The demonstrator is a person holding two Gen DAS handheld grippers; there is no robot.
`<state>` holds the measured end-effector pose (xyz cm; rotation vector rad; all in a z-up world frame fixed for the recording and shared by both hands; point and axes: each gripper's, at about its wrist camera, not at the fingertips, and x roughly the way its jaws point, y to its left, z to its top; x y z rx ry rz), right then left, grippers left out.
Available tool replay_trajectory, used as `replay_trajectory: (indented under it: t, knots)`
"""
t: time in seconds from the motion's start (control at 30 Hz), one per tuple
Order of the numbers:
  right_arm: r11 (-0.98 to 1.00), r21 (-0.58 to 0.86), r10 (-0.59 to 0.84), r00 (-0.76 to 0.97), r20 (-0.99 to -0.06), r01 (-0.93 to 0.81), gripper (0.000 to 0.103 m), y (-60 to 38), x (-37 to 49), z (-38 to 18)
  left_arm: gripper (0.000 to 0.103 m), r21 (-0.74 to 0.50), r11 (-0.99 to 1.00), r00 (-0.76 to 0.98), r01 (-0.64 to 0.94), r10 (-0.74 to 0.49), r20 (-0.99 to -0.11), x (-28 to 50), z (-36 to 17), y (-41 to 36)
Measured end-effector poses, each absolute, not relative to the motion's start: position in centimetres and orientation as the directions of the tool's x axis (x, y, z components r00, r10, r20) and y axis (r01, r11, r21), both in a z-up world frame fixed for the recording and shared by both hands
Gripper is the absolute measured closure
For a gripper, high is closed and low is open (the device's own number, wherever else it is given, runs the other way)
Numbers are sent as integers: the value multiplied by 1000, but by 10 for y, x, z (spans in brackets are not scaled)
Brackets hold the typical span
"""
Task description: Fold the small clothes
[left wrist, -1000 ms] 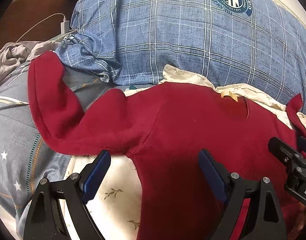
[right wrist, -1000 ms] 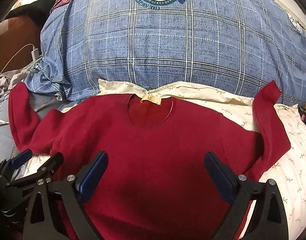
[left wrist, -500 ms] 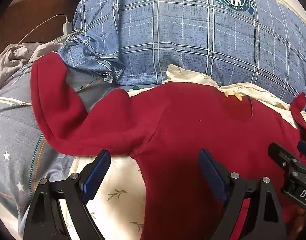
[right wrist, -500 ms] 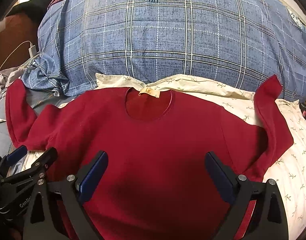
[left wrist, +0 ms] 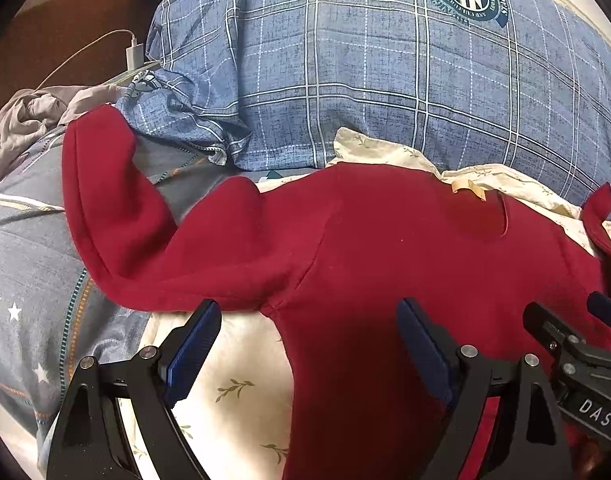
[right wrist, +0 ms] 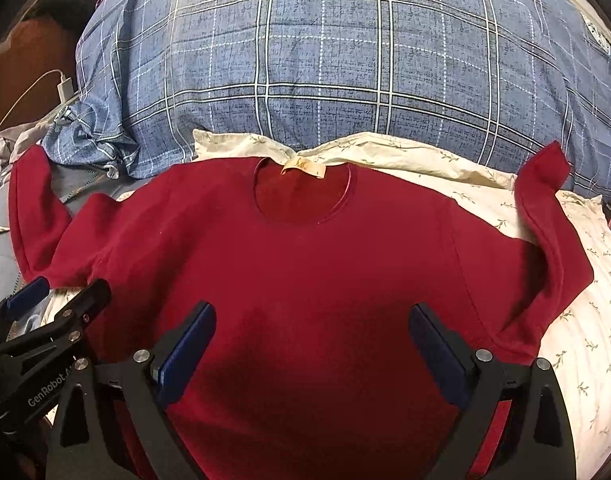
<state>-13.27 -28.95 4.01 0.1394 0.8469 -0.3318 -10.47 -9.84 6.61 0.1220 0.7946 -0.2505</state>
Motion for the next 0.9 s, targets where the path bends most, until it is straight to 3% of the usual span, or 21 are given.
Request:
replay_trajectory:
  t: [0.4, 0.6, 0.9]
  knots:
    - [942, -12, -226, 607, -762, 336, 5, -289, -131, 39, 14, 7, 966, 669, 260, -175, -722, -100, 68, -95]
    - [949, -1, -201, 603, -772, 315, 5, -287, -129, 38, 14, -19, 986, 692, 166, -130, -710, -87, 89, -60]
    - [961, 3, -171, 601, -781, 277, 5, -285, -127, 38, 14, 119, 974, 717, -194, 224, -660, -9, 119, 22]
